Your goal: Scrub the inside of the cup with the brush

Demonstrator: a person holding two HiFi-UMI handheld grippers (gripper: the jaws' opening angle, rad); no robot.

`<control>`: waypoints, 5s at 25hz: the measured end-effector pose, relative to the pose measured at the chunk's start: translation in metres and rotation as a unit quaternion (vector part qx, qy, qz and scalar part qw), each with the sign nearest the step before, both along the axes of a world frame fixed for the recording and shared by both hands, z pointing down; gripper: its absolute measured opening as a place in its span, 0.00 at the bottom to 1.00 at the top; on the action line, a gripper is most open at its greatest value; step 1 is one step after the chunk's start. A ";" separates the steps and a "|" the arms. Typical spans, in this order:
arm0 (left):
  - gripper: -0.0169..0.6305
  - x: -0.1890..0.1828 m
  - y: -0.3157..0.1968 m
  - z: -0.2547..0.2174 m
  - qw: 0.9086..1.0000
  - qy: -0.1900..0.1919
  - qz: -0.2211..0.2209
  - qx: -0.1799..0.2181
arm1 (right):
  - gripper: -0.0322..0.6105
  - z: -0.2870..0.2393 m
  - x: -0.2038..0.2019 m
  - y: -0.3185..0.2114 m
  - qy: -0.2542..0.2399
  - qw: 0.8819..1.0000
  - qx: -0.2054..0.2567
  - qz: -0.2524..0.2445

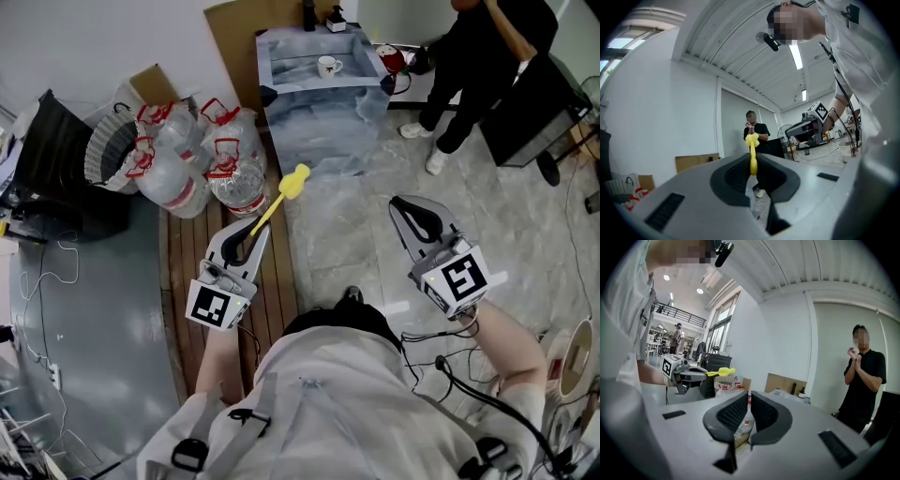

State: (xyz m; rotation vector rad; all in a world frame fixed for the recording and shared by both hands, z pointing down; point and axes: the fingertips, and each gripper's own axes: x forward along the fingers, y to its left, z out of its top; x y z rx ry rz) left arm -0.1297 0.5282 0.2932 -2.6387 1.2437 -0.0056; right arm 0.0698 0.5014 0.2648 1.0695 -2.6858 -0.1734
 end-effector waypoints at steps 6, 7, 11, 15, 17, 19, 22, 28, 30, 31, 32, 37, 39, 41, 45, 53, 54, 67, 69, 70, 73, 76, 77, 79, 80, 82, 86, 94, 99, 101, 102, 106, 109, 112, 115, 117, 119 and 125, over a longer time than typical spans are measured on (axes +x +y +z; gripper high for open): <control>0.09 -0.008 -0.006 0.001 1.000 0.000 -0.002 -0.002 | 0.28 0.001 -0.006 -0.014 -0.005 1.000 -0.005 0.008; 0.09 -0.009 -0.006 0.003 1.000 -0.001 -0.003 -0.004 | 0.31 0.003 -0.007 -0.016 -0.007 1.000 -0.009 0.007; 0.09 -0.011 -0.013 0.007 1.000 -0.002 -0.007 -0.006 | 0.31 0.007 -0.010 -0.027 -0.006 1.000 -0.012 0.001; 0.09 -0.014 -0.027 0.012 1.000 0.001 -0.014 -0.013 | 0.31 0.007 -0.010 -0.047 -0.012 1.000 -0.013 0.000; 0.09 -0.013 -0.036 0.012 1.000 0.002 -0.017 -0.018 | 0.31 0.008 -0.007 -0.057 -0.013 1.000 -0.015 0.000; 0.09 -0.011 -0.047 0.012 1.000 -0.002 -0.019 -0.016 | 0.31 0.011 -0.003 -0.069 -0.013 1.000 -0.020 -0.001; 0.09 -0.006 -0.072 0.012 1.000 -0.004 -0.023 -0.015 | 0.31 0.016 0.006 -0.091 -0.013 1.000 -0.027 0.000; 0.09 0.007 -0.122 0.017 0.999 -0.007 -0.025 -0.023 | 0.31 0.022 0.019 -0.138 -0.004 0.999 -0.036 -0.005; 0.09 0.012 -0.138 0.015 0.999 -0.004 -0.029 -0.023 | 0.31 0.020 0.024 -0.156 0.000 0.999 -0.035 -0.010; 0.09 0.016 -0.146 0.013 0.999 -0.002 -0.030 -0.023 | 0.31 0.019 0.027 -0.165 0.001 0.999 -0.036 -0.012; 0.09 0.019 -0.154 0.013 0.999 -0.001 -0.032 -0.023 | 0.31 0.018 0.030 -0.174 0.001 0.999 -0.038 -0.014; 0.09 0.035 -0.193 0.008 0.999 -0.001 -0.043 -0.021 | 0.31 0.021 0.039 -0.215 0.003 0.998 -0.045 -0.032; 0.09 0.039 -0.205 0.009 0.999 -0.001 -0.050 -0.021 | 0.31 0.023 0.041 -0.230 0.004 0.998 -0.045 -0.042; 0.09 0.042 -0.217 0.011 0.998 -0.001 -0.059 -0.025 | 0.31 0.024 0.043 -0.247 0.001 0.998 -0.045 -0.048; 0.09 0.044 -0.238 0.011 0.996 -0.005 -0.078 -0.031 | 0.31 0.025 0.050 -0.276 -0.002 0.997 -0.048 -0.064; 0.09 0.046 -0.264 0.008 0.994 -0.007 -0.106 -0.021 | 0.31 0.033 0.055 -0.308 0.000 0.995 -0.059 -0.084; 0.09 0.045 -0.267 0.007 0.994 -0.005 -0.109 -0.019 | 0.31 0.034 0.054 -0.311 0.002 0.995 -0.059 -0.086; 0.09 0.035 -0.305 0.020 0.995 0.005 -0.100 -0.024 | 0.31 0.040 0.055 -0.346 0.007 0.996 -0.060 -0.062; 0.09 0.031 -0.314 0.022 0.995 0.005 -0.097 -0.025 | 0.31 0.042 0.052 -0.353 0.005 0.996 -0.062 -0.057; 0.09 0.028 -0.320 0.022 0.995 0.005 -0.095 -0.026 | 0.31 0.043 0.050 -0.357 0.005 0.996 -0.063 -0.055; 0.09 0.020 -0.342 0.022 0.996 0.006 -0.087 -0.027 | 0.31 0.042 0.043 -0.375 0.006 0.997 -0.062 -0.050; 0.09 0.009 -0.369 0.023 0.996 0.006 -0.078 -0.032 | 0.31 0.038 0.034 -0.400 0.003 0.997 -0.061 -0.041; 0.09 0.006 -0.379 0.023 0.997 0.006 -0.076 -0.033 | 0.31 0.038 0.030 -0.409 0.003 0.997 -0.062 -0.039; 0.09 -0.001 -0.400 0.024 0.997 0.005 -0.070 -0.036 | 0.31 0.039 0.023 -0.426 0.006 0.997 -0.066 -0.037; 0.09 -0.003 -0.410 0.024 0.997 0.004 -0.067 -0.037 | 0.31 0.040 0.020 -0.434 0.008 0.997 -0.069 -0.035; 0.09 -0.008 -0.432 0.024 0.998 0.002 -0.057 -0.038 | 0.31 0.042 0.012 -0.452 0.009 0.997 -0.073 -0.029; 0.09 -0.018 -0.472 0.032 0.998 0.000 -0.034 -0.052 | 0.31 0.043 -0.004 -0.478 0.010 0.996 -0.083 -0.019; 0.09 -0.017 -0.542 0.038 0.998 -0.002 0.010 -0.061 | 0.31 0.050 -0.005 -0.531 0.005 0.994 -0.104 0.024; 0.09 -0.032 -0.574 0.042 0.998 0.004 0.026 -0.065 | 0.32 0.050 -0.028 -0.554 -0.008 0.994 -0.108 0.033; 0.09 -0.037 -0.587 0.045 0.997 0.007 0.030 -0.066 | 0.32 0.050 -0.033 -0.562 -0.004 0.994 -0.104 0.038; 0.09 -0.038 -0.594 0.046 0.997 0.009 0.030 -0.066 | 0.32 0.049 -0.034 -0.567 -0.003 0.994 -0.102 0.042; 0.09 -0.046 -0.605 0.049 0.997 0.006 0.026 -0.071 | 0.32 0.049 -0.035 -0.577 -0.006 0.993 -0.103 0.052; 0.09 -0.046 -0.610 0.048 0.997 0.009 0.023 -0.079 | 0.32 0.041 -0.028 -0.585 -0.018 0.992 -0.113 0.062; 0.09 -0.045 -0.617 0.047 0.996 0.012 0.019 -0.083 | 0.32 0.040 -0.028 -0.600 -0.013 0.993 -0.107 0.055; 0.09 -0.045 -0.623 0.049 0.996 0.009 0.009 -0.083 | 0.33 0.051 -0.028 -0.614 -0.011 0.993 -0.107 0.040; 0.09 -0.042 -0.625 0.049 0.997 0.009 0.004 -0.083 | 0.37 0.061 -0.026 -0.621 -0.006 0.993 -0.113 0.030; 0.09 -0.039 -0.630 0.050 0.997 0.003 -0.004 -0.083 | 0.39 0.069 -0.026 -0.632 -0.001 0.993 -0.116 0.019; 0.09 -0.021 -0.659 0.056 0.995 -0.006 -0.025 -0.098 | 0.43 0.093 -0.019 -0.672 0.002 0.990 -0.141 -0.016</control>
